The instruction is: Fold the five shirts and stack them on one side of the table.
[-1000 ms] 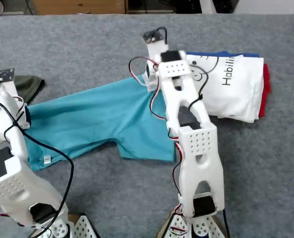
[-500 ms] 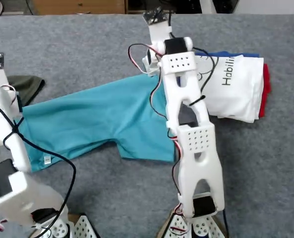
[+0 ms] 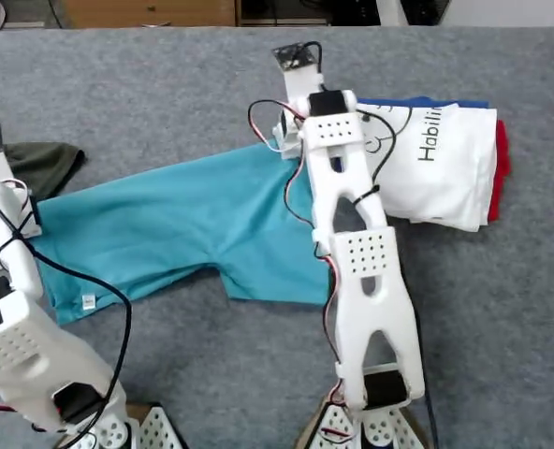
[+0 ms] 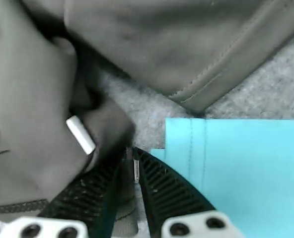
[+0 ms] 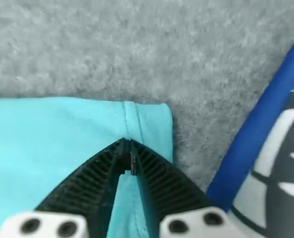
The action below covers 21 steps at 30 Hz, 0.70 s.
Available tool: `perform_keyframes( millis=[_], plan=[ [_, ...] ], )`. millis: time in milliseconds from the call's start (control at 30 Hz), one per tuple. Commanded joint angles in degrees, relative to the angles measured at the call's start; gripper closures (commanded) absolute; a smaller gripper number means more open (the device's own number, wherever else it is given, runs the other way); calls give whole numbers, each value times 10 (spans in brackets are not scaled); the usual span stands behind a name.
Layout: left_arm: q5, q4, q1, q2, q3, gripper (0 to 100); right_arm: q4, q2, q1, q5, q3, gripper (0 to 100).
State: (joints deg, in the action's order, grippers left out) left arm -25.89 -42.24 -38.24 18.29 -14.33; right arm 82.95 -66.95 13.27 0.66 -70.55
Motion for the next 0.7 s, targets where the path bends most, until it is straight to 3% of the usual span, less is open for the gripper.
perform_keyframes(
  millis=[0,200,333,433,667],
  plan=[
    [4,-35,-11,-47,29,981,22,11,-6,-2,-52,996],
    [4,-38,-11,-147,27,981,140,11,22,-1,-160,996],
    [4,-2,-36,-138,29,981,191,11,29,-1,-250,996],
    [4,-1,-61,-116,29,981,194,31,29,-1,-239,996],
    [-31,-168,-57,-182,12,981,195,152,52,39,-86,996]
  ],
)
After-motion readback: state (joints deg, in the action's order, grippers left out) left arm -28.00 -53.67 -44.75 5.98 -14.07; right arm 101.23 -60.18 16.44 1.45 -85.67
